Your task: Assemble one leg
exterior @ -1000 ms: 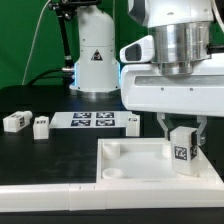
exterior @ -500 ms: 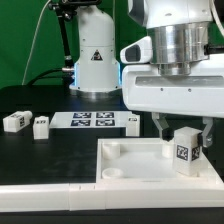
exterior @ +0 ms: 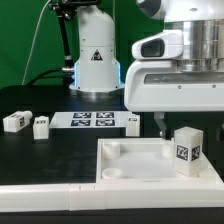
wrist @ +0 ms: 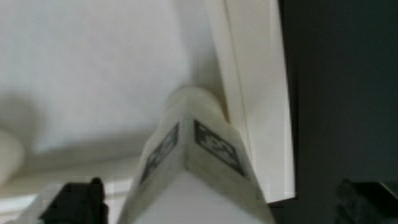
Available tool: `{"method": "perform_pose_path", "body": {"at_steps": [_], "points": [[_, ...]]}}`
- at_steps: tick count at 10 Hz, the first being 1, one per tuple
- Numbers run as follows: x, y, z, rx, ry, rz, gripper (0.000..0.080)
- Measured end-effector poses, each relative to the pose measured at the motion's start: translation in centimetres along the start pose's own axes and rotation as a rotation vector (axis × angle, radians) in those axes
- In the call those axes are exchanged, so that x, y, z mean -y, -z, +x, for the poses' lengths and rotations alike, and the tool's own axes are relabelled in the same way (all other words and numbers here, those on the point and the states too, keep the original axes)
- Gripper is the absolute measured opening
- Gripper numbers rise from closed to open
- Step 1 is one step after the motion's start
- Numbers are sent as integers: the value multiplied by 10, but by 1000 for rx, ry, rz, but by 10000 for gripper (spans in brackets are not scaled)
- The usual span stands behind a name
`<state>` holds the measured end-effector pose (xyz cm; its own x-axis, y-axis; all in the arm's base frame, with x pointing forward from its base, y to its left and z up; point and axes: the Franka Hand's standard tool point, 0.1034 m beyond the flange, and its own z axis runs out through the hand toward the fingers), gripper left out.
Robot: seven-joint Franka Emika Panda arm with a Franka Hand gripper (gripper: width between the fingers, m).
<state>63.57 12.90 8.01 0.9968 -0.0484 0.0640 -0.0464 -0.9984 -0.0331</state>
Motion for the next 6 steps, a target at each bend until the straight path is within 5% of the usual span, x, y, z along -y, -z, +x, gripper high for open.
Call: {"method": "perform_pose_path", "body": {"at_steps": [6], "points": [[-4, 0, 2, 17, 439, -21, 624]]}}
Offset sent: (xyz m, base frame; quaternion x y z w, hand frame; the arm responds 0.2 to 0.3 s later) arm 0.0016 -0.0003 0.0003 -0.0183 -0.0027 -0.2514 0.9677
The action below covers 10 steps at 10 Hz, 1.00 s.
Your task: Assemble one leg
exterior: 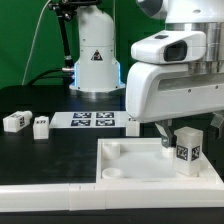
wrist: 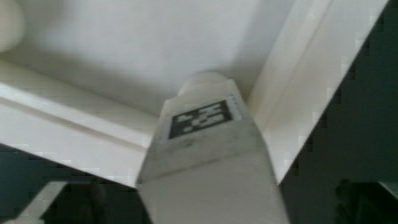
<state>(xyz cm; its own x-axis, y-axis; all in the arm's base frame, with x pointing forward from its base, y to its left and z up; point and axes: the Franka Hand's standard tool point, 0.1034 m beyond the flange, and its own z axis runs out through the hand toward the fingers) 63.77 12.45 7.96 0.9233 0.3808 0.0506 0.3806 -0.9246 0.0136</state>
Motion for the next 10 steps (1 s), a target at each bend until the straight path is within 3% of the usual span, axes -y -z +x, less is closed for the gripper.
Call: {"method": "perform_pose_path", "body": {"at_steps": [1, 3, 5, 10], "points": [[0, 0, 0, 0, -1, 0, 624], [0, 0, 0, 0, -1, 0, 288], [0, 0, 0, -1, -65, 4, 290], [-3, -2, -2, -18, -777, -4, 290]]}}
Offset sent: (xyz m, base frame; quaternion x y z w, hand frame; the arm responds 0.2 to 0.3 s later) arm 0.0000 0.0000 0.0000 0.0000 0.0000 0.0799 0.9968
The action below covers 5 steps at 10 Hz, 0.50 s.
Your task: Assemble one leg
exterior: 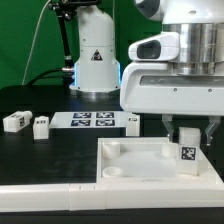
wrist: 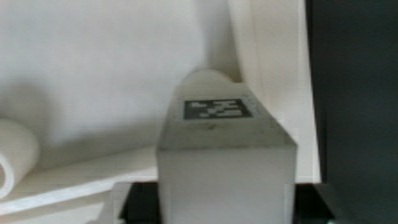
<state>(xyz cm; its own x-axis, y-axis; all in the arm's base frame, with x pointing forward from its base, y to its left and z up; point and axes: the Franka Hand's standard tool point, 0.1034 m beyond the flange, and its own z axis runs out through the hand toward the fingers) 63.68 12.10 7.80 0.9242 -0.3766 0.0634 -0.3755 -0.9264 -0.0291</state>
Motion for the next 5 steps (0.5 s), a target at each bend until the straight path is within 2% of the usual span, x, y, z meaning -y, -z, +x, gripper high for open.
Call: {"method": "perform_pose_path", "body": {"at_steps": [4, 5], "points": [[-5, -1, 2, 1, -534, 7, 290], [-5, -1, 2, 1, -567, 7, 290]]}}
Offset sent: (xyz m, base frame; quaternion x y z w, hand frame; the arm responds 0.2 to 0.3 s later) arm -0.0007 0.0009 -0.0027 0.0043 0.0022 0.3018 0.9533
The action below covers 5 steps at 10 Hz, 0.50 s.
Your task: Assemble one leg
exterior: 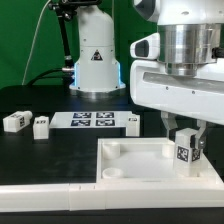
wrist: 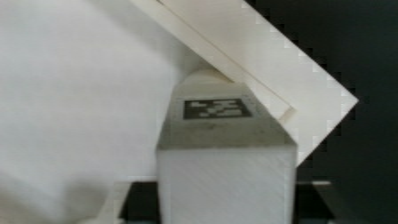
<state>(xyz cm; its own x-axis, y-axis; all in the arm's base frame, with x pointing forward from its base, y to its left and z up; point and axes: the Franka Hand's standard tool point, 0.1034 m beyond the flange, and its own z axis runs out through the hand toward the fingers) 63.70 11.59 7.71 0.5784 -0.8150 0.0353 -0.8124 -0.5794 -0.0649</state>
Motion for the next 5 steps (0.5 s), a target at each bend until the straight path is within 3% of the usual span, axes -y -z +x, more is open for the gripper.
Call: {"method": "perform_pose_path", "body": {"at_steps": [1, 2, 3, 4, 5], "points": [[0, 0, 0, 0, 19, 0, 290], [0, 0, 0, 0, 51, 0, 364], [0, 0, 0, -1, 88, -1, 364], [1, -1, -1, -1, 217, -1, 561], [1, 0, -2, -1, 348, -2, 622]]}}
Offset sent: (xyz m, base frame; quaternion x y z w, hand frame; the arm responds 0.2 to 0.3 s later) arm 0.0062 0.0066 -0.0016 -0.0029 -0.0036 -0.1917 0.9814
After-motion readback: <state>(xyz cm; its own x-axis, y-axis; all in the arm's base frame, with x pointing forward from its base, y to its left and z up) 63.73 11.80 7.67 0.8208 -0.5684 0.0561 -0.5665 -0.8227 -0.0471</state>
